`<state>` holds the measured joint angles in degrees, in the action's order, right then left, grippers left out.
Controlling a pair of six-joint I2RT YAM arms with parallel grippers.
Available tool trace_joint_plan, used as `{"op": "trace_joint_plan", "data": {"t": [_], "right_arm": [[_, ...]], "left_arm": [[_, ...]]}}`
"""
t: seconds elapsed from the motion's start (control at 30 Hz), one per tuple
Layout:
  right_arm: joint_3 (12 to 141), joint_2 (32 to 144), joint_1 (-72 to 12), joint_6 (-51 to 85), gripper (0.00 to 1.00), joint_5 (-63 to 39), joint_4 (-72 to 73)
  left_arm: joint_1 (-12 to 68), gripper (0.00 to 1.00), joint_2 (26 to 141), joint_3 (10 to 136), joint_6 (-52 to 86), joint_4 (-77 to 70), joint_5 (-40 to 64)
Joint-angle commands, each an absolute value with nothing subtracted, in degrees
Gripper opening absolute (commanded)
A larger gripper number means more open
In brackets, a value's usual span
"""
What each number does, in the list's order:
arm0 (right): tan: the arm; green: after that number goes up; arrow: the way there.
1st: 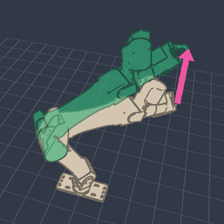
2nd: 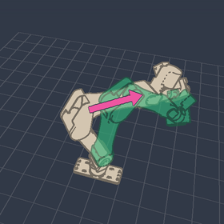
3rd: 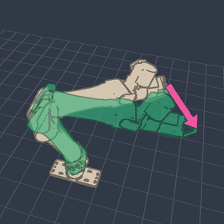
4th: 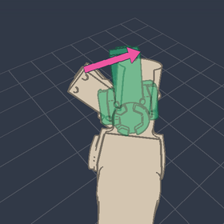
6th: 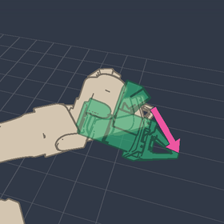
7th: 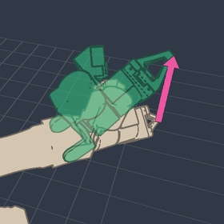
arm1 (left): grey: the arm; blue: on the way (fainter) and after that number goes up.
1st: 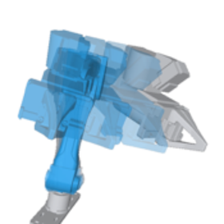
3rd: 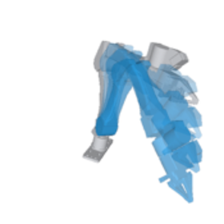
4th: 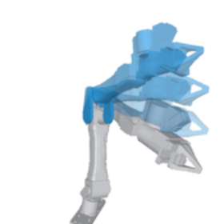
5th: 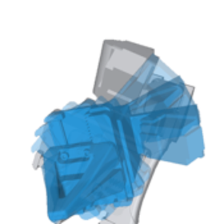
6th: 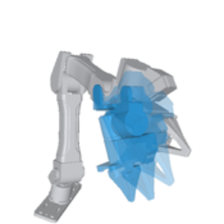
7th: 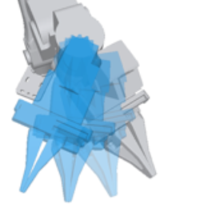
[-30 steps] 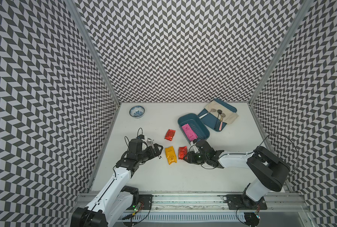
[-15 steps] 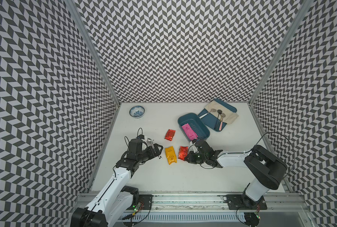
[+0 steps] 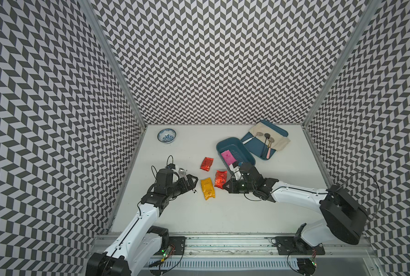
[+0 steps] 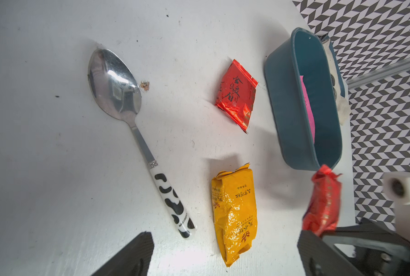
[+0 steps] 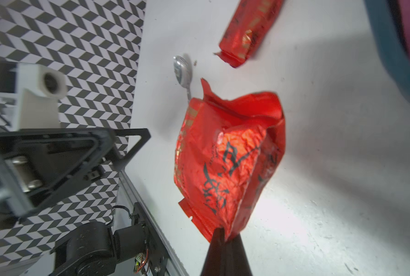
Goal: Put the tea bags into the storage box
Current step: Pick up the tea bag from the center of the board, then place the tea bag in the storage box.
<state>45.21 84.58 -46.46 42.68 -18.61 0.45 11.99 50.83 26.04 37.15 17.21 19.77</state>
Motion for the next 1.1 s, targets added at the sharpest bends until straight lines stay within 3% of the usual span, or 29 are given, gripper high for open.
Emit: {"op": "trace_joint_plan", "data": {"t": [0.0, 0.2, 0.47, 0.87, 1.07], "right_arm": [[49.0, 81.93, -46.69, 37.02, 0.0, -16.99, -5.72], [58.33, 84.43, -42.73, 30.61, 0.0, -16.4, -16.12], [67.85, 93.25, -29.73, 17.78, 0.0, -21.38, -26.4], [86.02, 110.23, -24.01, 1.25, 0.0, 1.76, -42.79], [93.55, 115.73, -23.56, -2.43, 0.0, 4.36, -47.43]], "left_arm": [[12.15, 1.0, 50.05, 26.1, 36.85, 16.61, 18.81], [12.13, 1.0, 51.31, 26.92, 36.32, 16.44, 18.57], [12.13, 1.0, 53.08, 27.87, 35.93, 16.52, 18.46], [12.13, 1.0, 54.95, 27.95, 35.69, 16.81, 18.46], [12.13, 1.0, 57.44, 29.07, 35.12, 16.26, 18.46]]}}
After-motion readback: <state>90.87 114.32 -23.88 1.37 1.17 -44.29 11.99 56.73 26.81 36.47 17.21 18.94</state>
